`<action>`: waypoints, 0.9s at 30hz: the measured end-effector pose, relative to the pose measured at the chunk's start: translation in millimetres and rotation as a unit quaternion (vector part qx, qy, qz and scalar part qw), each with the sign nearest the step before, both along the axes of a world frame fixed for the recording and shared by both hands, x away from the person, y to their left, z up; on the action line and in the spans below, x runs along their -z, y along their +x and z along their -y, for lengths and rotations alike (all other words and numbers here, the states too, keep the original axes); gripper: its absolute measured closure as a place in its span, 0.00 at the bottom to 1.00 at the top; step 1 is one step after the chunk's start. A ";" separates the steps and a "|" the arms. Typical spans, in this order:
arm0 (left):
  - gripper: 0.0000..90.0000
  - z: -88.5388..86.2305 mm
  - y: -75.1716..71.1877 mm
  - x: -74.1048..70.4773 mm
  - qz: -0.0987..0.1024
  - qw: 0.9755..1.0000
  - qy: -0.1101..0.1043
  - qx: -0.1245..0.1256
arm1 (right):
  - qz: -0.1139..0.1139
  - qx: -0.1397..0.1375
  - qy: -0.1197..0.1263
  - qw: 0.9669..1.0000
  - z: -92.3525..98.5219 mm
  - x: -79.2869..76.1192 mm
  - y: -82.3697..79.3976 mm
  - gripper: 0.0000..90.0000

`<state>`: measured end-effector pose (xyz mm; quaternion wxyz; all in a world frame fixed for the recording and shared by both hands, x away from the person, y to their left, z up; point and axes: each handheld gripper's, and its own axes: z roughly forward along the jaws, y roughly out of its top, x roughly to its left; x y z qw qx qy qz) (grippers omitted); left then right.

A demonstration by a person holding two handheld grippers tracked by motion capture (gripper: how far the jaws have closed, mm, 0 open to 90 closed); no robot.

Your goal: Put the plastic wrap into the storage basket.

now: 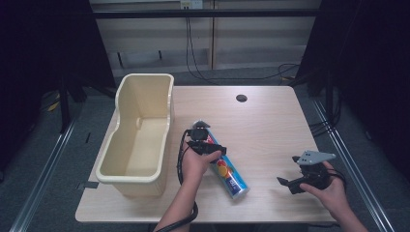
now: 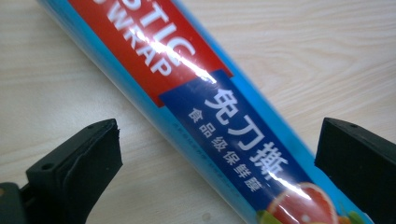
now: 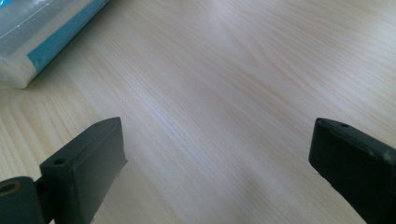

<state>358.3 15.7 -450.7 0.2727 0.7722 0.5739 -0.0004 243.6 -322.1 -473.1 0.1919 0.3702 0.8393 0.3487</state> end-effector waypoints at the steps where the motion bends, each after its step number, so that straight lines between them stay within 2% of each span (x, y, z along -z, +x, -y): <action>1: 0.00 0.5 0.8 2.1 -0.001 1.000 -0.002 -0.002 | 0.001 -0.001 0.001 1.000 -0.1 0.0 0.2 0.04; 5: 0.00 4.1 1.1 7.8 -0.007 1.000 -0.012 -0.009 | 0.002 -0.003 0.002 1.000 -1.0 -0.8 -0.4 0.04; 9: 0.00 9.7 1.5 12.8 -0.008 1.000 -0.009 -0.001 | 0.002 -0.002 -0.003 1.000 -2.0 0.0 -0.3 0.04; 10: 0.00 12.5 1.3 14.1 -0.010 1.000 -0.010 -0.009 | 0.003 -0.002 -0.002 1.000 -2.0 0.0 -0.2 0.04; 14: 0.00 13.0 3.9 17.7 -0.022 0.999 -0.018 -0.015 | 0.007 -0.002 0.002 1.000 -1.2 -1.0 0.1 0.04; 17: 0.00 14.6 5.2 22.0 -0.033 0.999 -0.004 -0.019 | 0.006 -0.001 0.001 1.000 -0.3 -0.5 0.0 0.04; 19: 0.04 13.4 5.6 27.4 -0.048 0.998 -0.017 -0.028 | 0.004 0.001 0.003 1.000 0.6 -0.4 0.1 0.04; 20: 0.05 12.4 5.7 27.4 -0.048 0.998 -0.014 -0.028 | 0.002 0.003 0.004 1.000 0.9 -0.4 -0.1 0.04; 21: 0.06 9.7 6.3 26.3 -0.049 0.999 0.006 -0.014 | 0.006 0.004 0.005 1.000 1.9 -0.7 -0.1 0.04; 22: 0.07 9.7 6.3 26.3 -0.049 0.999 0.006 -0.014 | 0.006 0.004 0.005 1.000 1.9 -0.7 -0.1 0.04; 23: 0.08 7.4 6.9 24.2 -0.057 0.998 0.018 -0.012 | 0.006 0.005 0.007 1.000 2.4 -1.0 0.1 0.04; 24: 0.09 7.4 6.9 24.2 -0.057 0.998 0.018 -0.012 | 0.006 0.005 0.007 1.000 2.4 -1.0 0.1 0.04; 26: 0.11 3.7 8.0 21.8 -0.055 0.997 0.047 0.004 | 0.004 0.009 0.005 1.000 2.1 -0.9 0.2 0.04; 27: 0.13 2.7 8.4 21.3 -0.051 0.997 0.049 0.007 | 0.002 0.002 0.007 1.000 1.7 -0.3 1.0 0.04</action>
